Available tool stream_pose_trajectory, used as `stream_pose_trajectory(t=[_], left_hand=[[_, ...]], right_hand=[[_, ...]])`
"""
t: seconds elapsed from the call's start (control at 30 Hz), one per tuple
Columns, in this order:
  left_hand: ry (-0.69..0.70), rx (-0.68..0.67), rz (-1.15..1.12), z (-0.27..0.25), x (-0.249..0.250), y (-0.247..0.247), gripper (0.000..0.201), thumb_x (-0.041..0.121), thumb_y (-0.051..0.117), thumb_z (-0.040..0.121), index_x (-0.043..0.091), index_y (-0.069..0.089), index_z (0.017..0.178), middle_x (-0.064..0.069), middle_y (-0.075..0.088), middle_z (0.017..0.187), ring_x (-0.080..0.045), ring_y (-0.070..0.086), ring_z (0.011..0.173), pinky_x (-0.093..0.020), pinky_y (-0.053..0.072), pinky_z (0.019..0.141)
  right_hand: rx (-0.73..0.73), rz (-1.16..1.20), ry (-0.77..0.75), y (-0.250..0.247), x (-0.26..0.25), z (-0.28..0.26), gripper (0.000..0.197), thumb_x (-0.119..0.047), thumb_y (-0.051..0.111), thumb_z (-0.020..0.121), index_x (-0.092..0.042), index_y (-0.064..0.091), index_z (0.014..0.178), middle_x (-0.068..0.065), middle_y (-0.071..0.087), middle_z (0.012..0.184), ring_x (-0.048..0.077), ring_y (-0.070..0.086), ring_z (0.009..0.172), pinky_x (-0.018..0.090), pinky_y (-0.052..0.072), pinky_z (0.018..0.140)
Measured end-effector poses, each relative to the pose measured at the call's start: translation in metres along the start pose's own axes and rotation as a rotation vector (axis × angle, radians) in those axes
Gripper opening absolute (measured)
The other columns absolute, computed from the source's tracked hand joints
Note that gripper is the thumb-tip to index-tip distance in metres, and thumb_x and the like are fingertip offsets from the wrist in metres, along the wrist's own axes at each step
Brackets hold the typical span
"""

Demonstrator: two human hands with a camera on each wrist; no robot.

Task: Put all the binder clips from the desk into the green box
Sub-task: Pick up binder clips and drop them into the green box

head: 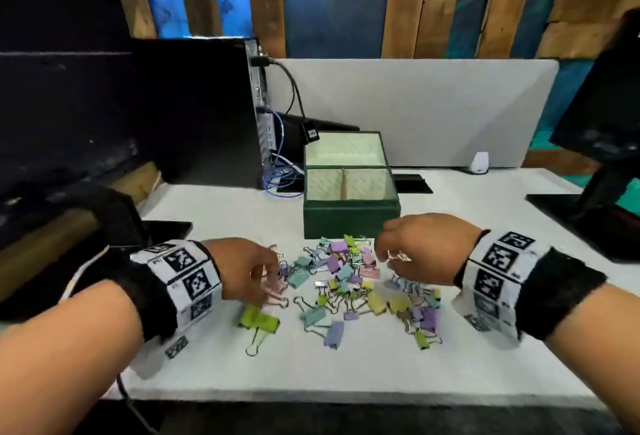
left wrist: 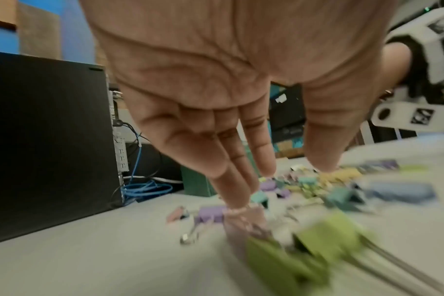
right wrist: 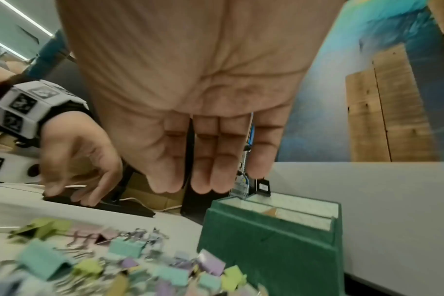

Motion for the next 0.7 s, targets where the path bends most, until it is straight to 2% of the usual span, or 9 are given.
stream_pose_trajectory(t=[0.1,0.17,0.23,0.37,0.47,0.6,0.7], left_hand=[[-0.046,-0.151,0.122,-0.016,0.007,0.025,0.041,0.036,0.066,0.077,0.034,0.057,0.117,0.009,0.062,0.108,-0.012,0.056,0.094,-0.022,0.044,0.086],[-0.046,-0.184,0.156,-0.019,0.011,0.037,0.049,0.033,0.067,0.075,0.038,0.054,0.122,0.006,0.059,0.119,-0.016,0.057,0.107,-0.027,0.046,0.095],[-0.044,-0.174,0.155,-0.018,0.013,0.038,0.051,0.035,0.069,0.073,0.041,0.054,0.122,0.006,0.054,0.120,-0.017,0.055,0.111,-0.030,0.046,0.096],[-0.005,-0.196,0.138,-0.009,0.019,0.046,0.041,0.032,0.066,0.077,0.035,0.057,0.117,0.007,0.054,0.119,-0.015,0.055,0.108,-0.028,0.047,0.091],[0.016,-0.191,0.148,0.002,0.020,0.045,0.033,0.027,0.063,0.078,0.032,0.058,0.110,0.009,0.051,0.107,-0.012,0.052,0.097,-0.028,0.047,0.087],[0.008,-0.123,0.130,0.010,0.016,0.041,0.020,0.027,0.063,0.074,0.031,0.056,0.092,0.014,0.048,0.095,-0.011,0.050,0.086,-0.027,0.048,0.078],[0.010,-0.035,0.112,0.005,0.018,0.032,0.015,0.030,0.062,0.073,0.030,0.050,0.083,0.012,0.053,0.091,-0.013,0.049,0.080,-0.021,0.041,0.062]], right_hand=[[-0.092,0.040,0.013,0.015,-0.008,0.000,0.032,-0.031,0.051,0.089,-0.032,0.053,0.121,-0.003,0.051,0.124,0.020,0.054,0.112,0.031,0.046,0.084],[-0.146,0.048,0.045,0.026,-0.005,0.007,0.039,-0.028,0.055,0.087,-0.033,0.050,0.126,-0.003,0.048,0.129,0.021,0.052,0.115,0.034,0.048,0.087],[-0.200,0.041,0.103,0.035,0.008,0.017,0.047,-0.025,0.058,0.086,-0.034,0.046,0.131,-0.002,0.045,0.135,0.022,0.050,0.120,0.035,0.048,0.092],[-0.306,0.094,0.157,0.054,0.019,0.039,0.055,-0.025,0.060,0.086,-0.032,0.042,0.137,0.003,0.046,0.139,0.025,0.051,0.122,0.035,0.045,0.099],[-0.336,0.160,0.163,0.064,0.018,0.057,0.055,-0.027,0.062,0.085,-0.033,0.043,0.136,0.001,0.050,0.135,0.023,0.053,0.119,0.036,0.046,0.100],[-0.367,0.185,0.213,0.072,0.013,0.068,0.055,-0.026,0.068,0.080,-0.029,0.046,0.130,0.002,0.057,0.126,0.023,0.059,0.108,0.034,0.051,0.092],[-0.354,0.170,0.267,0.070,0.012,0.067,0.049,-0.024,0.071,0.077,-0.019,0.048,0.120,0.005,0.062,0.116,0.022,0.057,0.092,0.030,0.048,0.079]])
Point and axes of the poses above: each hand's wrist, its own z-axis towards the middle knuckle, its own y-axis out of the palm, x = y × z, the point moved 7 cm from there along z, towards the middle knuckle
